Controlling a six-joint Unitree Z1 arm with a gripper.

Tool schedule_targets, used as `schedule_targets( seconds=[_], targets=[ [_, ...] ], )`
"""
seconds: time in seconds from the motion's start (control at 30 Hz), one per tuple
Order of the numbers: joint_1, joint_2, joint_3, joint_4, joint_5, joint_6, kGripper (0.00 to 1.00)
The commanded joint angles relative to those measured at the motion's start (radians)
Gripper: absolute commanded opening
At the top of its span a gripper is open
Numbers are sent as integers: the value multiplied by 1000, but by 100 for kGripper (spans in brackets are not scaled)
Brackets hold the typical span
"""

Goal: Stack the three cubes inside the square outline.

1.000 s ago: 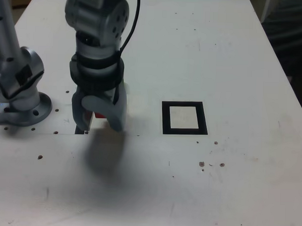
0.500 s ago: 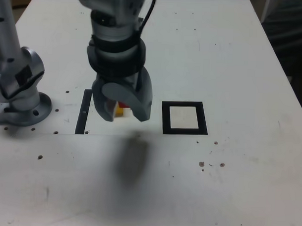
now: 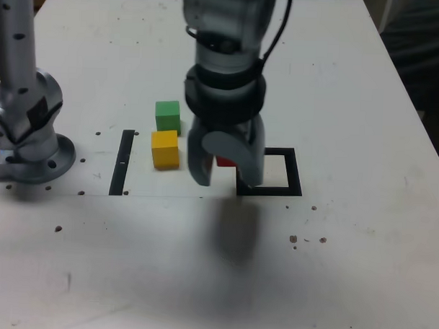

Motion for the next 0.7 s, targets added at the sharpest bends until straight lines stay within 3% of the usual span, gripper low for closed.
schedule_targets(
  seconds=[0.0,0.67],
  targets=[
    [15,15,-9,-12,-1,15,31],
    [116,128,-26,-84,-22,152,31]
  ],
)
